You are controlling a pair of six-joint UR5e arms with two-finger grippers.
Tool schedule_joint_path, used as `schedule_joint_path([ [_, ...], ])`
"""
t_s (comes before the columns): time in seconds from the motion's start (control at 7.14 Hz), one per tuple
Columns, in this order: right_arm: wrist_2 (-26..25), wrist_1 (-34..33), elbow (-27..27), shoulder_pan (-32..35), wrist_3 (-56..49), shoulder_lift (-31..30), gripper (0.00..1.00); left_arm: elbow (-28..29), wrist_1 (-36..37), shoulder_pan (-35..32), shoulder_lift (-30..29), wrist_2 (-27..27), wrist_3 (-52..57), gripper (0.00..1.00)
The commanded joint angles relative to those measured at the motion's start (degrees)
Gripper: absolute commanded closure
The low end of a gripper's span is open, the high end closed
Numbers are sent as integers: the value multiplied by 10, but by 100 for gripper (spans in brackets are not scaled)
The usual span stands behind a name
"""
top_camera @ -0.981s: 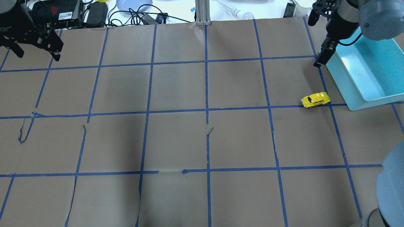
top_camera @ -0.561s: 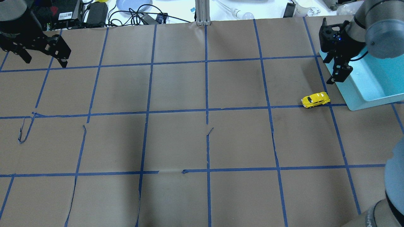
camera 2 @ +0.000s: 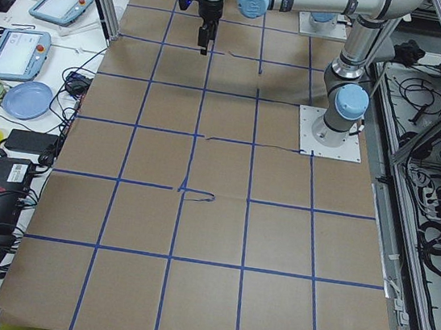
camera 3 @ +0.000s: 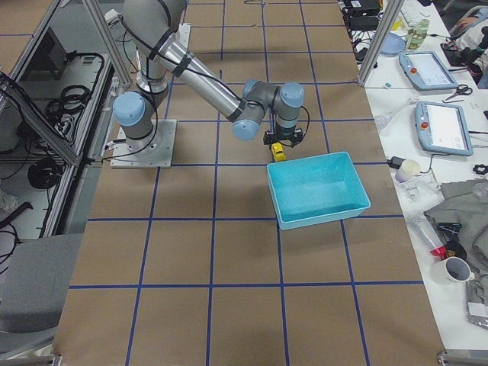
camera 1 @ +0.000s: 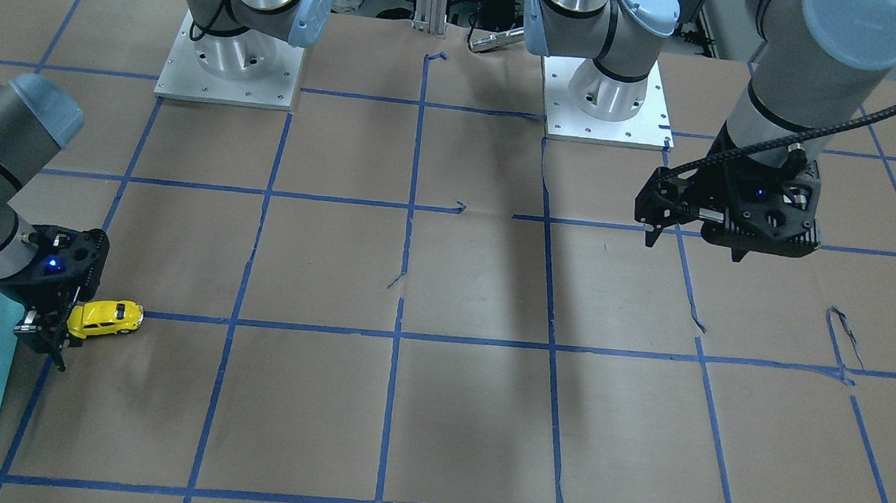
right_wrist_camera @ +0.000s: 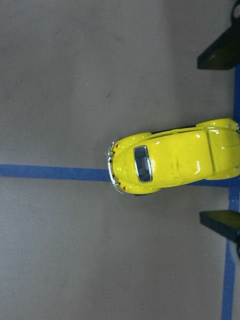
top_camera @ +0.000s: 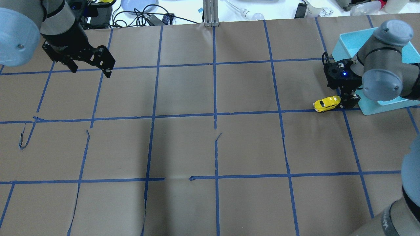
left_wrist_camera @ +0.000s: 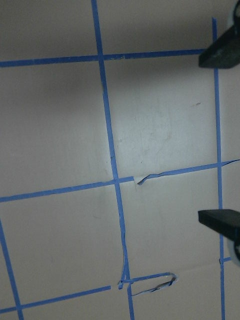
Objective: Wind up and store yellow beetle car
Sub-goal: 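Lower the right gripper onto the car beside the bin and grasp it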
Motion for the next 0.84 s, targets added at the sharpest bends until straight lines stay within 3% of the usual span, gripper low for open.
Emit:
schedule_joint_path([
  [0.0, -7, -1, 3, 2, -2, 10, 1, -1, -15, -7, 18, -20, -11, 0],
  [0.28, 3, -1, 8, 2, 4, 13, 12, -4, -36, -6, 20, -19, -11, 0],
  [0.42, 1, -14, 25, 2, 3, 9, 90, -4, -36, -6, 20, -18, -10, 0],
  [0.56, 1, -36, 36, 2, 5, 9, 100, -4, -36, -6, 20, -15, -9, 0],
  [0.7, -3, -37, 32, 2, 6, 6, 100, -5, -36, -6, 19, -16, -9, 0],
])
